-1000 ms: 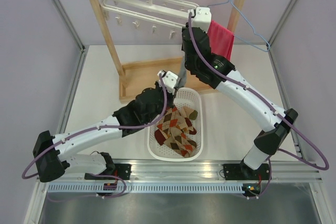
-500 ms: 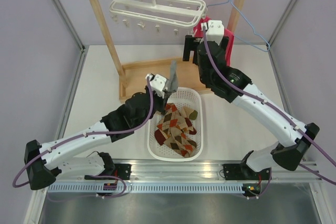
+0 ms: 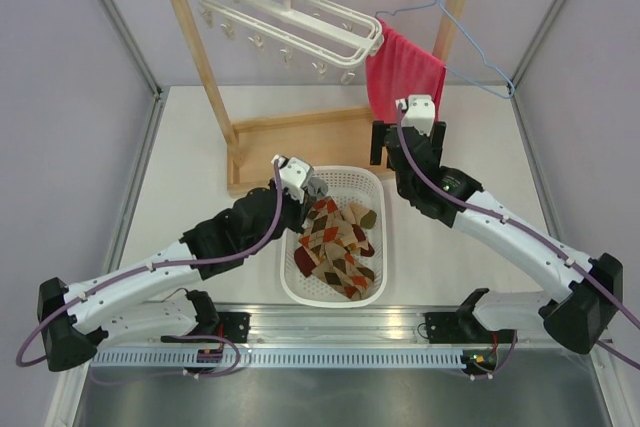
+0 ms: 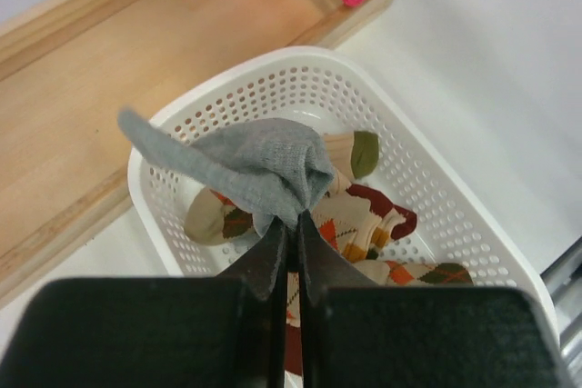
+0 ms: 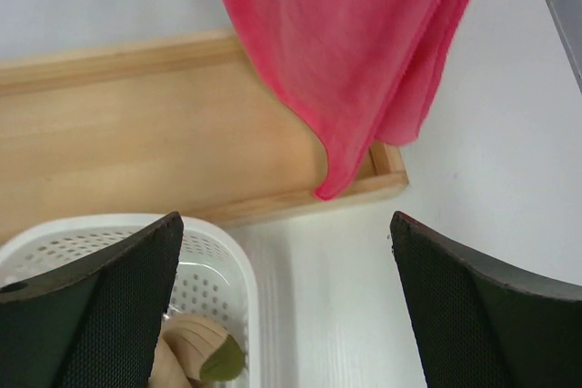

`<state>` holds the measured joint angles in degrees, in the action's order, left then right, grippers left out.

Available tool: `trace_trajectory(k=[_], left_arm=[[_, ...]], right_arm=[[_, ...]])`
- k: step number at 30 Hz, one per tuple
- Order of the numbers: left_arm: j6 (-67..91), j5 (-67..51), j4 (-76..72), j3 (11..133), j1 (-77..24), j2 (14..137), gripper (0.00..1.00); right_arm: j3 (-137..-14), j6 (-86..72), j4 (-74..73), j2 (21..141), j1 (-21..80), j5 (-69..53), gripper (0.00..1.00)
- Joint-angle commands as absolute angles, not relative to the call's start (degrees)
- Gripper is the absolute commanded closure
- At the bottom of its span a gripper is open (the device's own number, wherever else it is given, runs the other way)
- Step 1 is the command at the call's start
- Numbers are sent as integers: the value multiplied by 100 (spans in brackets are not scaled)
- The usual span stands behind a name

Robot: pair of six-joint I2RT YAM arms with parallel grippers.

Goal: Remove the socks clipped to the hanger

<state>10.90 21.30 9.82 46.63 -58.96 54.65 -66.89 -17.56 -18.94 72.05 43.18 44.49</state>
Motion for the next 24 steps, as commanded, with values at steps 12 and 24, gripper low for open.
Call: trace_trajectory(k=[12, 24], left_arm=[[1845, 203, 1371, 4360, -5941, 5493, 98], [2417, -167, 747, 3445, -6310, 5203, 98]], right_arm=[[-5318, -2522, -1468, 6566, 3683, 3806, 2], [-5036, -2663, -1301, 6539, 3498, 3542, 2]])
